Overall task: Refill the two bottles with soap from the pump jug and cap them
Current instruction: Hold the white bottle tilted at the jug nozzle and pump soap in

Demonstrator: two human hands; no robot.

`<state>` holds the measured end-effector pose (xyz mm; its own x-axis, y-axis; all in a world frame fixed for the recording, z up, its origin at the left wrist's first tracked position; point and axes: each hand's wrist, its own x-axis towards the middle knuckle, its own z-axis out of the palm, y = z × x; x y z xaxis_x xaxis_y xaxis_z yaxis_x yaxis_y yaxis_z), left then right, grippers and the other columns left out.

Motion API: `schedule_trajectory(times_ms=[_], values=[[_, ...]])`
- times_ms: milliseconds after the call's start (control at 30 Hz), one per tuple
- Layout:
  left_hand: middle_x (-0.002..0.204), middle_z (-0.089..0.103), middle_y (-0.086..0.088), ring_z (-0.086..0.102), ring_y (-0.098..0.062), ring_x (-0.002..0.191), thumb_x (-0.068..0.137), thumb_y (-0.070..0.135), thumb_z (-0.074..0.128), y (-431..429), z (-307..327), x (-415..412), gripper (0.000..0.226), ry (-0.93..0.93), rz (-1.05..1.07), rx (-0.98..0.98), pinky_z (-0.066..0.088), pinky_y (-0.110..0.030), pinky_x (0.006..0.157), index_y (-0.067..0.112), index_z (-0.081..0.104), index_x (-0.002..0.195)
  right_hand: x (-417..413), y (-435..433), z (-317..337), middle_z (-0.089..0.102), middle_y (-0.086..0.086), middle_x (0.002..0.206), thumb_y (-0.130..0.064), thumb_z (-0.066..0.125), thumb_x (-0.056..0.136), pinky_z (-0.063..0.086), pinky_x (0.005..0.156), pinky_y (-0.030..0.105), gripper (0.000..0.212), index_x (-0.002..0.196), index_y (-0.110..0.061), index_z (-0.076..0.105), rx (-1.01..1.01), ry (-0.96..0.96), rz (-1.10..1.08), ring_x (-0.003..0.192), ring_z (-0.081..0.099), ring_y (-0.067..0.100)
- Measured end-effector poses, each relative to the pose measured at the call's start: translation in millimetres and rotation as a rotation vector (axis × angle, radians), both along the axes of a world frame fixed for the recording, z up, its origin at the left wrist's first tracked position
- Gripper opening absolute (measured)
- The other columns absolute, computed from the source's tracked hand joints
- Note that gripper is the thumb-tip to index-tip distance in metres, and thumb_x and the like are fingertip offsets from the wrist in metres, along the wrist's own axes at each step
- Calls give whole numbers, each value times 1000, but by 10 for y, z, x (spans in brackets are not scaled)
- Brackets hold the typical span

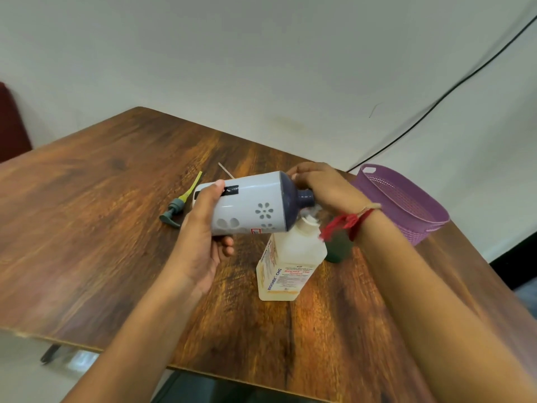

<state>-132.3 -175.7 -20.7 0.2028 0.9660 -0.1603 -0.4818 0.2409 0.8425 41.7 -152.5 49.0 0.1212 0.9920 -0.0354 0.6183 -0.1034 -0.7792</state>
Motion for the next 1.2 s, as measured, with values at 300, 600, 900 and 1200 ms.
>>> schedule_trajectory(times_ms=[300, 600, 900, 1200], values=[[67, 54, -2, 40, -6, 44, 83, 51, 51, -4, 26, 8, 35, -6, -15, 30, 36, -15, 37, 19, 58, 96, 41, 4, 75, 58, 1, 83, -4, 40, 96, 46, 57, 15, 26, 80, -11, 60, -135, 35, 64, 69, 54, 10], [65, 54, -1, 41, -5, 43, 67, 57, 55, 52, 25, 4, 49, -4, -24, 29, 37, -14, 36, 19, 59, 97, 22, 37, 10, 58, 8, 108, -3, 41, 97, 45, 53, 6, 21, 97, -9, 61, -144, -92, 1, 76, 55, 8], [64, 54, 0, 41, -4, 42, 63, 58, 55, 68, -22, 17, 50, 5, -11, 16, 36, -13, 35, 20, 59, 95, -4, -2, -43, 53, 30, 129, 0, 42, 94, 46, 67, 27, 31, 122, 7, 55, -122, -67, 48, 82, 53, 21], [68, 55, -3, 42, -5, 40, 72, 55, 61, 73, -26, 18, 36, -25, 5, 62, 37, -14, 33, 24, 58, 90, -9, 38, 122, 57, -1, 81, -10, 40, 98, 44, 49, 12, 24, 83, -14, 59, -129, -54, 15, 67, 54, 8]])
